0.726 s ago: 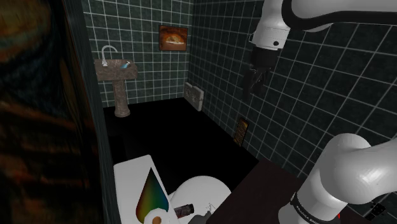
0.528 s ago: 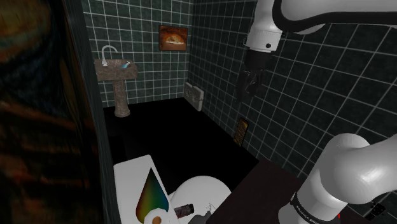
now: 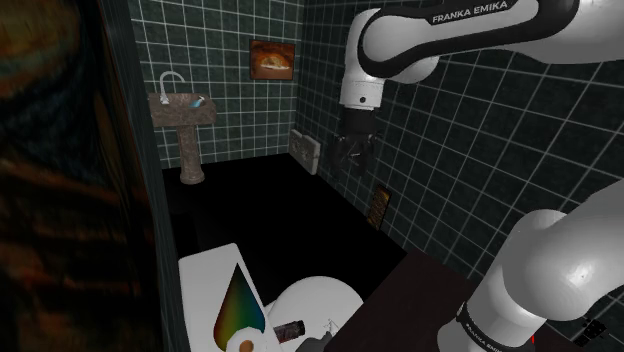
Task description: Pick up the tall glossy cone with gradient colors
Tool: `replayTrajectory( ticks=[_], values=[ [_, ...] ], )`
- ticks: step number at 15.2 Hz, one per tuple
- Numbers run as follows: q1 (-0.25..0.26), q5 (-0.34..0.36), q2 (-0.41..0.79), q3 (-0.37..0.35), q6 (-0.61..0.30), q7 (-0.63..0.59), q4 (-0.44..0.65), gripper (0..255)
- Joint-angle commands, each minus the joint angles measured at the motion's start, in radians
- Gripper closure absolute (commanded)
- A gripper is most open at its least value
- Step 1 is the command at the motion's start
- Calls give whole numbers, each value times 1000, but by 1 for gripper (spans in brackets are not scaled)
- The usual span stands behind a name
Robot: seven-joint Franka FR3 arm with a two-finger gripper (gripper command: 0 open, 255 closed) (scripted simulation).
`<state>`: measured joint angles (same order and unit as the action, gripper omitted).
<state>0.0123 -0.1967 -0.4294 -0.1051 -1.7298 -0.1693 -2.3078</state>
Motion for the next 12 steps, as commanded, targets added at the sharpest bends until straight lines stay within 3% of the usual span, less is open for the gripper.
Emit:
replayTrajectory(
  ticks=[1, 12],
  values=[
    [2, -35, 80, -6, -29, -28, 12, 0],
    [21, -230, 544, -27, -114, -144, 200, 0]
  ],
)
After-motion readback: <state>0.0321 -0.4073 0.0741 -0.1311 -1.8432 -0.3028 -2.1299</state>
